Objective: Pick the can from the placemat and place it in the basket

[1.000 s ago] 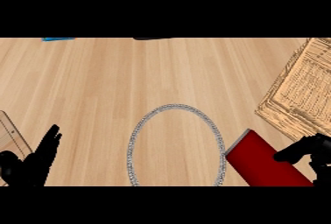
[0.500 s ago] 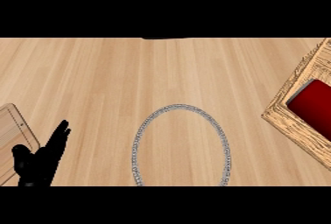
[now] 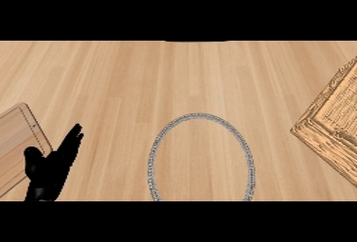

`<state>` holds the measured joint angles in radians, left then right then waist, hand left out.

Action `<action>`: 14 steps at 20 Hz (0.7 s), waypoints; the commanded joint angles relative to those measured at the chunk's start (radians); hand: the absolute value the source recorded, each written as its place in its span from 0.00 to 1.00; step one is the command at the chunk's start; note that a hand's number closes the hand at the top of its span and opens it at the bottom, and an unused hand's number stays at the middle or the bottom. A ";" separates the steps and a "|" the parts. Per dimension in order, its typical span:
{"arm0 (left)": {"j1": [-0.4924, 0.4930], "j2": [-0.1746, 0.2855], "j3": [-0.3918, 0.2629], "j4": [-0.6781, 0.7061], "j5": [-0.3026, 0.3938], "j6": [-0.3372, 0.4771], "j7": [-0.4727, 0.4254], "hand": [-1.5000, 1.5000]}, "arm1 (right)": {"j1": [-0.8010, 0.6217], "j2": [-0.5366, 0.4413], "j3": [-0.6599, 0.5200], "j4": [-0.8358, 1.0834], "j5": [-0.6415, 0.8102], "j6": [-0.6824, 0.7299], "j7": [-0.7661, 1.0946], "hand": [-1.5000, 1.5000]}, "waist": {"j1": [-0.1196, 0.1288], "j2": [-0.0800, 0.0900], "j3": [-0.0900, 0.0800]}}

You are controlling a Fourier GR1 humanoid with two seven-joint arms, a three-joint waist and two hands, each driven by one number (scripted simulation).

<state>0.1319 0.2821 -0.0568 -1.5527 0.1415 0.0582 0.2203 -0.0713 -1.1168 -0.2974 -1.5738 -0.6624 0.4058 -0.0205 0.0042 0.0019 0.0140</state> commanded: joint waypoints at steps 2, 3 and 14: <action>0.003 0.007 -0.004 0.067 0.017 -0.028 0.088 0.50 | -0.071 0.000 0.012 0.251 0.025 0.146 -0.082 1.00 | 0.027 0.009 -0.012; 0.027 -0.006 -0.024 0.067 -0.008 -0.014 0.077 0.50 | -0.076 0.013 0.024 0.280 0.067 0.166 -0.126 1.00 | 0.030 0.010 -0.012; 0.016 -0.028 -0.031 0.085 -0.015 -0.025 0.050 0.50 | -0.159 -0.012 0.092 0.532 0.510 0.056 -0.481 0.00 | 0.044 0.014 -0.010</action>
<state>0.0935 0.2712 -0.0689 -1.5341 0.1250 0.0398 0.2336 -0.2081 -1.1306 -0.2365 -1.1275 -0.2839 0.4786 -0.3571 0.0429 0.0043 0.0147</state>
